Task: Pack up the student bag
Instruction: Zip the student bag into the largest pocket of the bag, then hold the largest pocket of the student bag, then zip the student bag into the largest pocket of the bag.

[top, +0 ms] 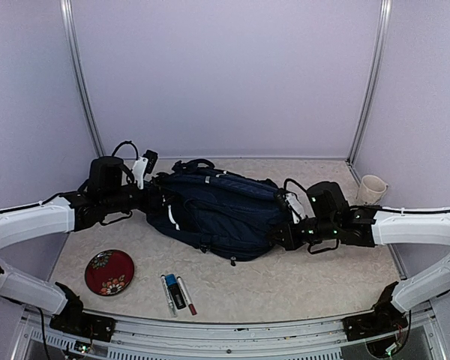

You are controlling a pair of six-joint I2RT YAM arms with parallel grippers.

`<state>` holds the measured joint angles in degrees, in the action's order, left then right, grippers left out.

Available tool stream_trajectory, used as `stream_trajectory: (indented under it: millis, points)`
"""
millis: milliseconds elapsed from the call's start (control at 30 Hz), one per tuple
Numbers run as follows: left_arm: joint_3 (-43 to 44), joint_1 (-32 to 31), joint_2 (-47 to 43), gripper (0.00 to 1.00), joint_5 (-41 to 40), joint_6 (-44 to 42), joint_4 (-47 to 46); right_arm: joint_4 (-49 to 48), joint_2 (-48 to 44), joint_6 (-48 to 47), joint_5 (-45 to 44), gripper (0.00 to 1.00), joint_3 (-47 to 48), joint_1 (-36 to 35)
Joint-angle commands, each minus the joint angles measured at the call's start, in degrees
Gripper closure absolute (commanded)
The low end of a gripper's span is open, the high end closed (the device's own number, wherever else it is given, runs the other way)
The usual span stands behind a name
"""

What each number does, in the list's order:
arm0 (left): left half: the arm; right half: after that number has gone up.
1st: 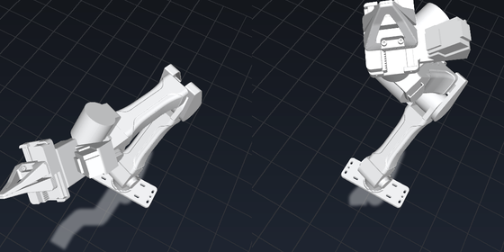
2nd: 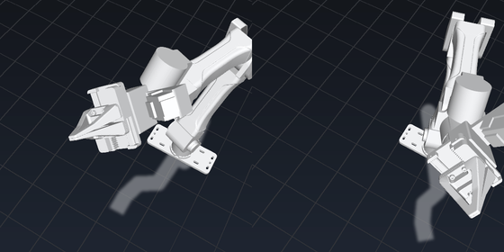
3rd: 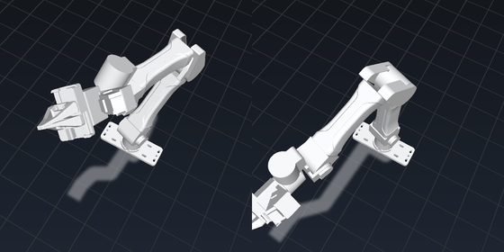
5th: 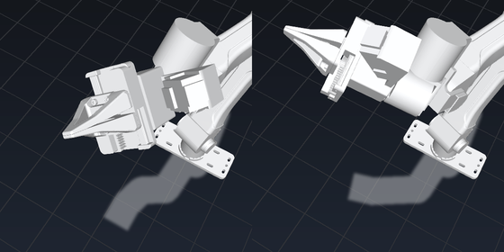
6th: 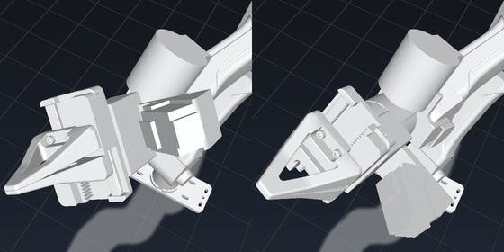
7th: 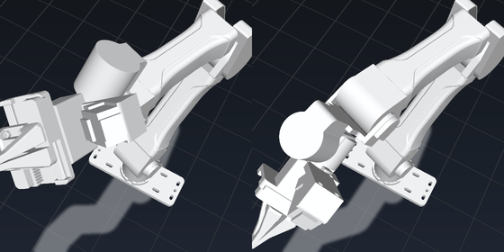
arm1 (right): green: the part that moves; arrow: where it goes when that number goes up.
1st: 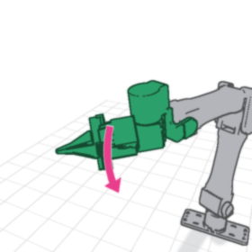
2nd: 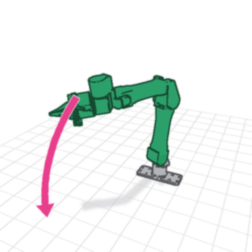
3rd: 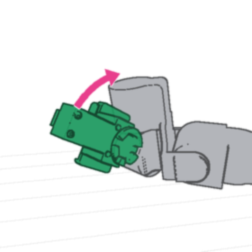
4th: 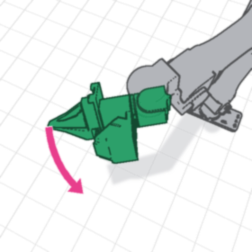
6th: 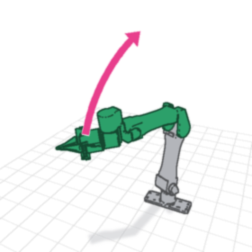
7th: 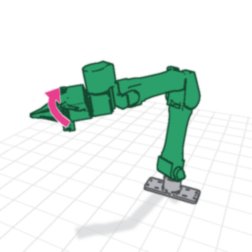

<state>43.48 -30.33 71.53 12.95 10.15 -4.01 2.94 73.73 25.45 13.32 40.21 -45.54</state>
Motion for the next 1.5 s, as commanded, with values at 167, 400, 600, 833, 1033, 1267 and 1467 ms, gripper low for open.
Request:
stream_trajectory:
  millis: [167, 400, 600, 833, 1033, 1267, 1467]
  points:
    - [9.98, -27.07, 3.60, 0.25, -7.25, -39.03, 1.39, 1.79, 2.73, -3.26, 3.24, 1.00, 1.10, 0.98]
    - [21.86, -31.72, 19.44, 0.20, -16.73, -54.83, 10.98, 2.86, 2.53, -3.52, 3.75, 1.00, 1.89, 0.98]
    - [26.42, -29.98, 27.11, 0.23, -20.17, -58.44, 10.01, 3.44, 1.14, -3.01, 3.81, 1.00, 1.63, 1.07]
    - [28.31, -29.50, 25.62, 1.00, -9.43, -53.41, 11.04, 7.09, 1.91, -3.46, 1.96, 1.00, 2.40, 1.31]
    - [25.48, -22.02, 18.83, 1.00, -3.80, -42.94, 7.77, 10.13, 1.13, -3.39, 0.27, 1.00, 0.88, 4.07]
    - [16.64, -21.20, 11.39, 1.00, -0.38, -43.11, 3.60, 13.57, -2.01, -3.92, -1.23, 1.00, -0.40, 9.98]
    - [16.37, -21.30, 10.93, 1.00, -1.94, -39.64, 3.15, 8.31, -2.33, -4.88, 6.59, 1.00, -0.93, 10.43]
